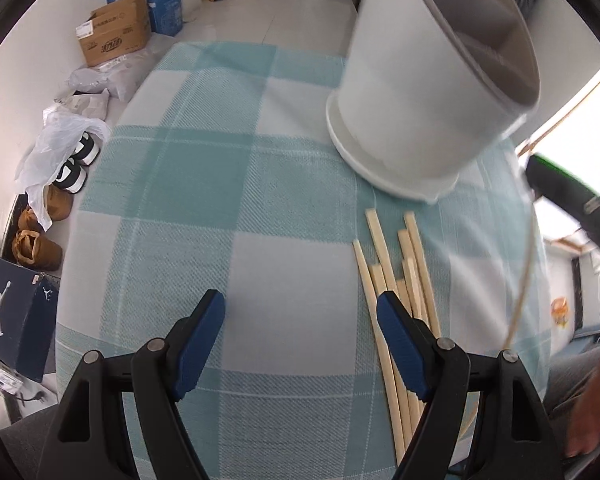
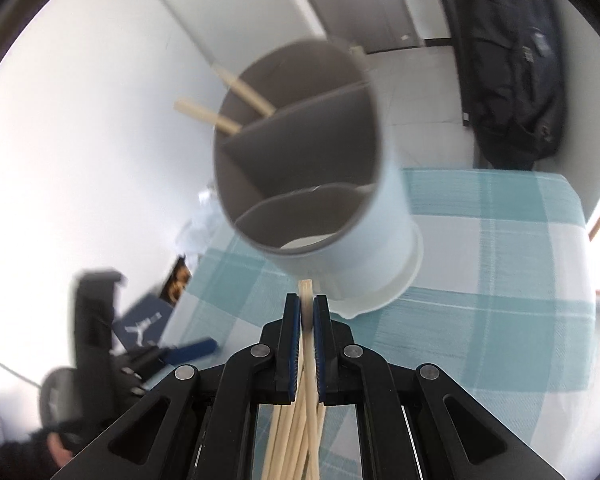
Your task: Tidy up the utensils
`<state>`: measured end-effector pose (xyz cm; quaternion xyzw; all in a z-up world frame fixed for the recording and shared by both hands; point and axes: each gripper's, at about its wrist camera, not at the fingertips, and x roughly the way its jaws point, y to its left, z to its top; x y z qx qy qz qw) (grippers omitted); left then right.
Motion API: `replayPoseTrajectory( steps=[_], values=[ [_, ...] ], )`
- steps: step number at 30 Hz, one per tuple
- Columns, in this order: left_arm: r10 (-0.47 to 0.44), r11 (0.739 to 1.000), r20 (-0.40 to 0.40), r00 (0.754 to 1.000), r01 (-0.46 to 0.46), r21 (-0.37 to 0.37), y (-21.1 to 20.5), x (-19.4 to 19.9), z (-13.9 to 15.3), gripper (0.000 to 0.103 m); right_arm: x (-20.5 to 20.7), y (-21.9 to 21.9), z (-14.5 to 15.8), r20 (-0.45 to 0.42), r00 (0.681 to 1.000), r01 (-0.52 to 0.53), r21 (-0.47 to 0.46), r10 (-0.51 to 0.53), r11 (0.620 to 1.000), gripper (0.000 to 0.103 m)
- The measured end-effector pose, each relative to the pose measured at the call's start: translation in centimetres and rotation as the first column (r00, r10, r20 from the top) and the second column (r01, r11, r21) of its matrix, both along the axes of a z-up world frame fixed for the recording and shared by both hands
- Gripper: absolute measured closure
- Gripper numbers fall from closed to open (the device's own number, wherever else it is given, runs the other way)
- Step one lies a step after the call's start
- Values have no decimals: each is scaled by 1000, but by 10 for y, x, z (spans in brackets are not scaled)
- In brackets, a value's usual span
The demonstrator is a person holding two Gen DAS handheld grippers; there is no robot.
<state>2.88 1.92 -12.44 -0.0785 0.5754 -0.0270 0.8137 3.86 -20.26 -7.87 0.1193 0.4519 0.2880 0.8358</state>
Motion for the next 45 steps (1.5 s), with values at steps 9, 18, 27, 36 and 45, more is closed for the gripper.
replayPoseTrajectory(
  steps=[9,18,27,36,45],
  values=[
    [-42,994,-7,999,43,103,-11,-2,-3,27,-11,-32,13,20,993,111,95,-114,989,98],
    [-4,989,-100,995,19,150,-8,14,-15,16,-18,-54,30,56,986,145,147,-154,978,98],
    [-5,989,-86,996,18,146,-8,19,-11,68,-23,-67,33,59,984,155,162,-167,974,98],
    [-11,991,-89,996,23,132,-20,21,-9,101,-29,-74,36,75,982,161,163,-175,974,98],
    [57,998,7,998,-57,-18,-9,14,7,103,-32,-76,38,84,977,180,167,-195,969,98]
  ],
)
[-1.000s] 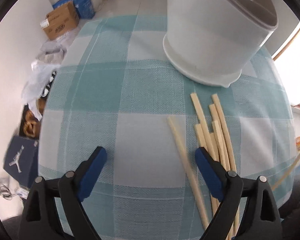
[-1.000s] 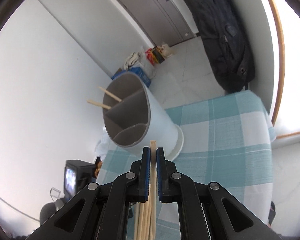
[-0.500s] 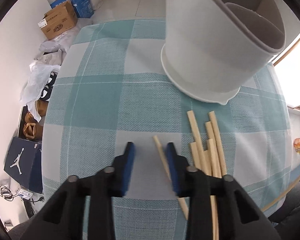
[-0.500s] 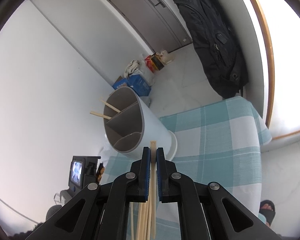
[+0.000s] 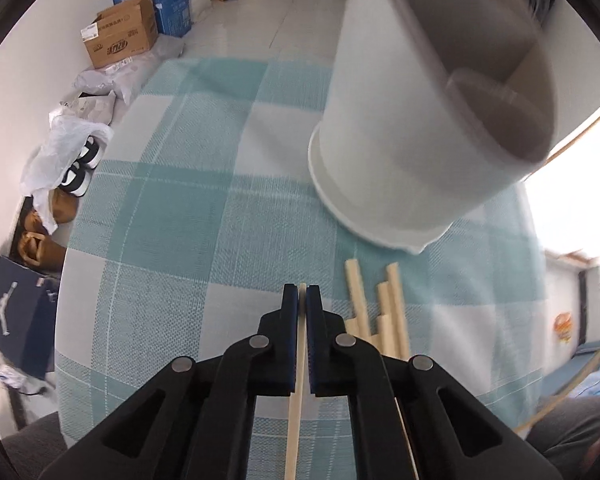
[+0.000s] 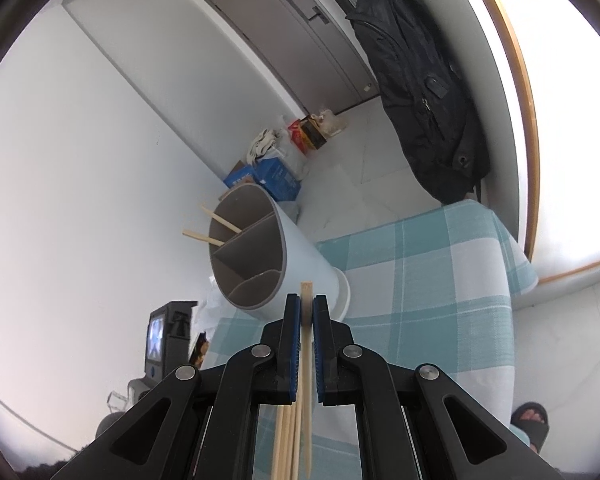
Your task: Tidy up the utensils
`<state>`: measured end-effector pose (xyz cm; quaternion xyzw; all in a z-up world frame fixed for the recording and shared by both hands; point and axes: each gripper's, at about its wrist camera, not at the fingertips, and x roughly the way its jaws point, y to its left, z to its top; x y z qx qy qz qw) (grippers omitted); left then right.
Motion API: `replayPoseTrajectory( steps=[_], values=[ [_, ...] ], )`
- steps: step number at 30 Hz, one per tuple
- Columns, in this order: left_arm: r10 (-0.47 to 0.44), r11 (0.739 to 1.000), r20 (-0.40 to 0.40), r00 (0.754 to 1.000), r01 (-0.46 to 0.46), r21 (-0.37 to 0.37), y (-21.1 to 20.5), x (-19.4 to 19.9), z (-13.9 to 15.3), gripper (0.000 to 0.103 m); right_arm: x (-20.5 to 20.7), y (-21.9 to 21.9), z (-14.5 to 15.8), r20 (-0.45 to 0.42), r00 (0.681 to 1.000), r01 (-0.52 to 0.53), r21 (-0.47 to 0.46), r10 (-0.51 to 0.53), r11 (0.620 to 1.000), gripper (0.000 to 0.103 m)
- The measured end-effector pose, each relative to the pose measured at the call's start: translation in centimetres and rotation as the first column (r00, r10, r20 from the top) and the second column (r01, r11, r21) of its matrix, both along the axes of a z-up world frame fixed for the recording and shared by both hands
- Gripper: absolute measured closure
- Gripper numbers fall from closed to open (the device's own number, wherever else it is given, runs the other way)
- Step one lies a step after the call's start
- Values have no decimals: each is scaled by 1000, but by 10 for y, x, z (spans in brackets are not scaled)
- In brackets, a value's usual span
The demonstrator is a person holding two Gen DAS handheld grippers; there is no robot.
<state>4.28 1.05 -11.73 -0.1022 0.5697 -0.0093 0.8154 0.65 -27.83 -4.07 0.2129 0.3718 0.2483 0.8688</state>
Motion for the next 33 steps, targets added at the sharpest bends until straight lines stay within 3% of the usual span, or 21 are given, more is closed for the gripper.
replayPoseTrajectory(
  steps=[7,11,17,33],
  values=[
    [37,997,210,977,-21,-78,7,-21,47,103,-5,12,4,40,999,-11,-15,11,1000,98],
    [67,992,340,938,-26,-122,9,-36,74,103,-12,24,10,95,995,-32,-45,36,998,98],
    [93,983,435,896,-15,-180,16,-45,92,103,-25,44,21,175,982,-61,-95,77,994,98],
    [-83,991,479,874,121,-50,-2,-47,128,103,-31,83,37,295,948,-46,-237,117,970,98]
  ],
)
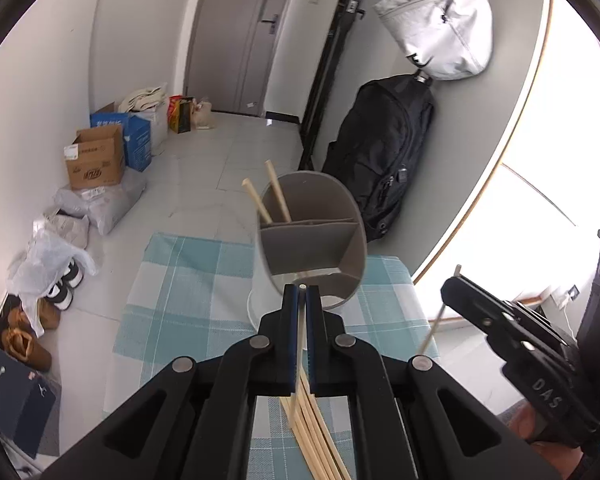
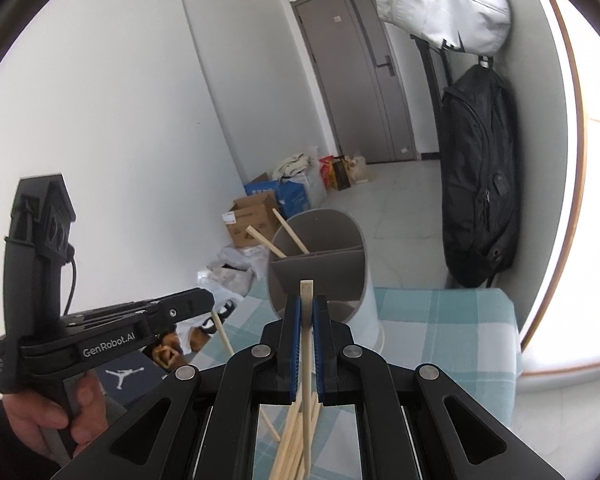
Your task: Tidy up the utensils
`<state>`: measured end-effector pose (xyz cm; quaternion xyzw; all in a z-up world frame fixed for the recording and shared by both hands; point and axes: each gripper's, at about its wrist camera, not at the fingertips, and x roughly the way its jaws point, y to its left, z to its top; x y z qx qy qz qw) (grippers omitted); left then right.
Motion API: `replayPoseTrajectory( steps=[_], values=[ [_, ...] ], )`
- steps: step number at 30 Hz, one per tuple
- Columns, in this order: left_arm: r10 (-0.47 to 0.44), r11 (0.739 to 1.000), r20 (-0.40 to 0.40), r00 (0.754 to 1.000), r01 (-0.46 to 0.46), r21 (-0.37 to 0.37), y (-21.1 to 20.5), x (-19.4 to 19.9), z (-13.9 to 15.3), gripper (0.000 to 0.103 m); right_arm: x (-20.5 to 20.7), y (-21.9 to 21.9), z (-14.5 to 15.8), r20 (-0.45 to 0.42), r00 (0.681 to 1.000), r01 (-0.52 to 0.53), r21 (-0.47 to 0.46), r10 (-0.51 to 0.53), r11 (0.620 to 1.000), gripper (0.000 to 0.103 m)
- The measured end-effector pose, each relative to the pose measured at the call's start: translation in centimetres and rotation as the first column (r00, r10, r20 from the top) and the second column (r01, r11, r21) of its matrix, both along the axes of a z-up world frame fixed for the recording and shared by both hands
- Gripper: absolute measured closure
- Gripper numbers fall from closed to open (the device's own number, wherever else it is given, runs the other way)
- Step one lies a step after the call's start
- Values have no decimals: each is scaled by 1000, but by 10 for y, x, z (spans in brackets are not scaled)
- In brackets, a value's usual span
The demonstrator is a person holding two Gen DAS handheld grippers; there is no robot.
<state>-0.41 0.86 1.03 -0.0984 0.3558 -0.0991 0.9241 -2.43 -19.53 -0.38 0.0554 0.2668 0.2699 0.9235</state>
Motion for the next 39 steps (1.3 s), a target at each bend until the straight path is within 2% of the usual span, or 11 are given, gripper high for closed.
replayPoseTrajectory(
  steps=[6,17,25,31,39],
  values=[
    [-17,1000,9,1000,18,-18,5,2,19,103,4,1,20,43,999,-23,13,22,1000,98],
    [-60,998,18,998,60,1,0,14,59,103,25,4,64,105,994,-39,5,38,999,98],
    [-19,1000,85,996,20,-11,14,30,101,103,48,6,96,148,988,-43,32,38,999,98],
    [13,999,122,993,-9,-34,19,44,114,103,69,11,111,194,981,-20,54,9,998,98],
    [26,993,127,992,-11,-119,28,69,122,103,97,20,120,243,970,2,46,-13,999,98]
  ],
)
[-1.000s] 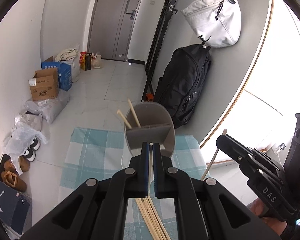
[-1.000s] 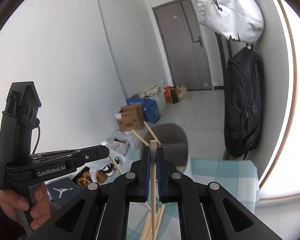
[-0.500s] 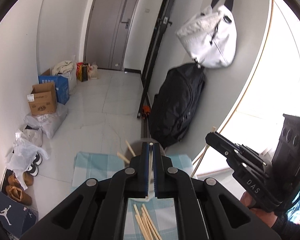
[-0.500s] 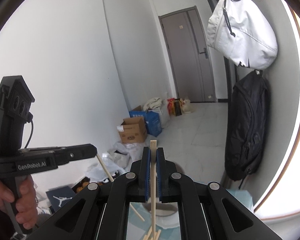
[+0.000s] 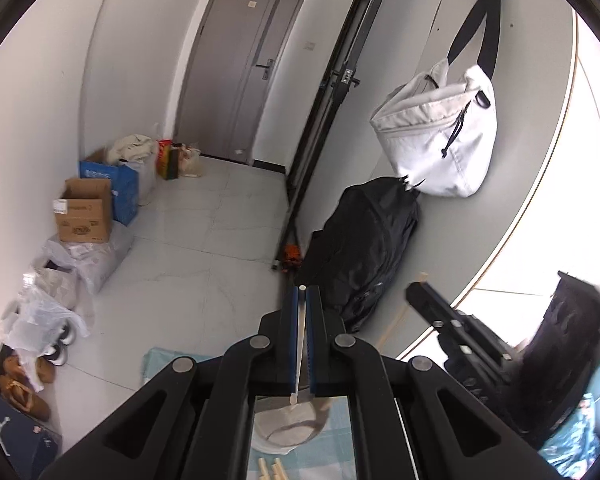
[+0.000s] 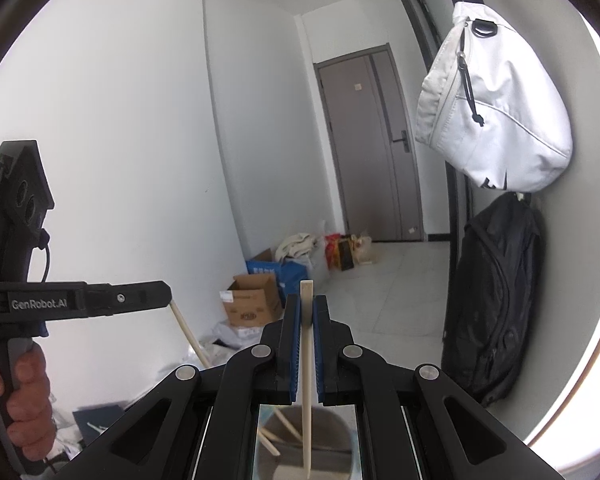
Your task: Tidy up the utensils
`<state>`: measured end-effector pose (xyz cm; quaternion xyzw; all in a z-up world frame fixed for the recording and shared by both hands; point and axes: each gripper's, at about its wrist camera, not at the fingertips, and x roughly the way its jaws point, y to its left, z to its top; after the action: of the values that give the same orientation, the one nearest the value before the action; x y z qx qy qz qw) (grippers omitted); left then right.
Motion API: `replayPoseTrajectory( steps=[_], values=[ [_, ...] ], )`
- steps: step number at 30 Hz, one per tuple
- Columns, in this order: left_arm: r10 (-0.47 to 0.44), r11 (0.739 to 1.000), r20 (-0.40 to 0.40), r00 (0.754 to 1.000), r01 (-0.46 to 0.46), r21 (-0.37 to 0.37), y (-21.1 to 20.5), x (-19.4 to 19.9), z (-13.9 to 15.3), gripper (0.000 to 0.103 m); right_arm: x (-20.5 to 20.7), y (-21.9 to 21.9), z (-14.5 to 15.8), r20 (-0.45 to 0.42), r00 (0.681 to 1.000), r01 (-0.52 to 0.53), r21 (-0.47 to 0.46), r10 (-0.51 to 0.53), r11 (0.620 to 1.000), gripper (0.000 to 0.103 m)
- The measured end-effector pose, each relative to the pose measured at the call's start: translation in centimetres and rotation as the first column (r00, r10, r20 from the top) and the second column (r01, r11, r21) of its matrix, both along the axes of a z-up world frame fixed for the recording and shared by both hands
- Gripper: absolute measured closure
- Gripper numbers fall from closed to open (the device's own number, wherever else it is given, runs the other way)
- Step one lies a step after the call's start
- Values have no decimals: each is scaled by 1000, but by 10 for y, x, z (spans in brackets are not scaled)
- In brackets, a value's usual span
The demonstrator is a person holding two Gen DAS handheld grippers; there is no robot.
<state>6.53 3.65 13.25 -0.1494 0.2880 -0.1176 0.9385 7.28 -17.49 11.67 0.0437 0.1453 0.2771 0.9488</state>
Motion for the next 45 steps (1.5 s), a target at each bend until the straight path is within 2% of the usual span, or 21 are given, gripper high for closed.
replayPoseTrajectory(
  steps=[5,12,18,21,23,25,28,30,32,33,37,42,45],
  values=[
    [18,1000,10,1000,-18,25,-1,14,0,103,21,6,-1,-12,1000,12,3,-12,1000,98],
    [10,999,-31,999,-9,43,-1,34,-19,103,39,28,-13,8,1000,-15,-45,16,999,98],
    [14,1000,-91,996,-12,19,4,48,-47,103,46,41,-37,-22,999,-42,-95,40,995,98],
    [4,1000,-126,992,-6,-20,8,51,-58,103,49,43,-49,-65,996,-68,-99,62,993,98],
    [-2,999,-143,990,-3,-36,10,53,-61,103,52,43,-56,-108,991,-86,-94,76,992,95],
    [-16,999,-209,978,8,-37,13,57,-64,103,55,42,-62,-160,983,-107,-76,93,991,92],
    [-41,997,-250,967,22,-79,15,59,-62,102,53,36,-68,-206,973,-111,-44,100,993,79],
    [-3,997,-245,970,-14,-70,20,55,-57,89,46,26,-68,-205,976,-84,-26,77,996,72],
    [6,996,-234,972,-28,-87,24,50,-55,56,41,15,-67,-211,976,-52,0,51,999,63],
    [25,995,-224,974,-46,-89,26,46,-53,52,37,9,-67,-218,975,-32,12,34,999,63],
    [80,993,-205,976,-95,-64,28,36,-50,50,27,-8,-62,-221,975,33,2,-32,999,55],
    [127,991,-186,974,-130,-9,23,23,-47,50,7,-19,-50,-205,978,43,-1,-43,999,52],
    [127,992,-168,978,-124,25,18,14,-42,49,-8,-19,-44,-172,985,31,0,-31,1000,43]
  ],
)
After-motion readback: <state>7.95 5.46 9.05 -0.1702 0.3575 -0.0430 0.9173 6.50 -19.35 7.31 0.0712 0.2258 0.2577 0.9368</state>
